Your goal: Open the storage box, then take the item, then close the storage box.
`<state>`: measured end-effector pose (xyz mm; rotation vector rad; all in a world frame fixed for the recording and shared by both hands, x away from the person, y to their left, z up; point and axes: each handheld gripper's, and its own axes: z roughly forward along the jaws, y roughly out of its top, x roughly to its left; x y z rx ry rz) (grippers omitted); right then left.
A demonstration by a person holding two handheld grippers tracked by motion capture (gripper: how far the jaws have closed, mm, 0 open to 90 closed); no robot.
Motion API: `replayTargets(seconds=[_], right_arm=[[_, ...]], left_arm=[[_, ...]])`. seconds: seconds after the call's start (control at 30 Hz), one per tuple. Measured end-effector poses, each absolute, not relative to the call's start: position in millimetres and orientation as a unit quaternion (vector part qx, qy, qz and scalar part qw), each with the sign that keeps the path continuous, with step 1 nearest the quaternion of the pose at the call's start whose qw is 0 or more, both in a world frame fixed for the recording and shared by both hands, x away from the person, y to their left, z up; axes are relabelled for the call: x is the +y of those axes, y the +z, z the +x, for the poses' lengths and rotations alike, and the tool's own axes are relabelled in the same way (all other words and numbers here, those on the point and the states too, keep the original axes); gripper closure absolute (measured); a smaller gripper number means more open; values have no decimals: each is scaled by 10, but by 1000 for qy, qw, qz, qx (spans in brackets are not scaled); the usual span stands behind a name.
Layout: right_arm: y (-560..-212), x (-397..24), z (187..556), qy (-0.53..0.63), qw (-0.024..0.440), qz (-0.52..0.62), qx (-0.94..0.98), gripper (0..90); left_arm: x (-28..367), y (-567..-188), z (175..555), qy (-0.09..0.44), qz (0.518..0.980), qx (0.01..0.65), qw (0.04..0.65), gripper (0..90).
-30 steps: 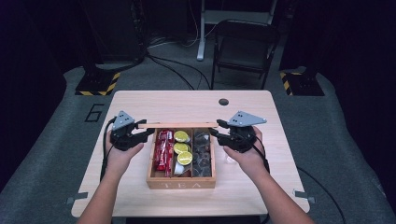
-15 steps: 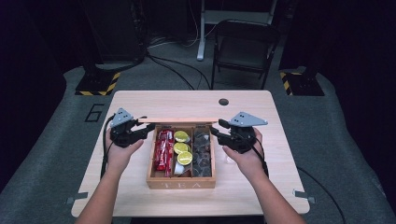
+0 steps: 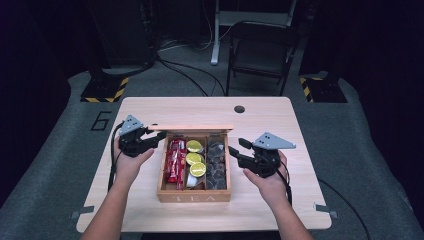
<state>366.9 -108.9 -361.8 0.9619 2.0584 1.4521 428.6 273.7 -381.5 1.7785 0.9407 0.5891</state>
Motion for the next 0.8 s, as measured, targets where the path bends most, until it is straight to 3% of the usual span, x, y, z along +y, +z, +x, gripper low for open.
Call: replayTargets(seconds=[0.17, 0.8], right_arm=[[-3668, -1102, 3632, 509, 235, 342, 754, 516], [-4000, -1026, 3658, 494, 214, 342, 770, 447]], left_arm=[[2740, -3815, 4287, 241, 735, 389, 499, 522], [2746, -3826, 4290, 238, 732, 390, 504, 520]])
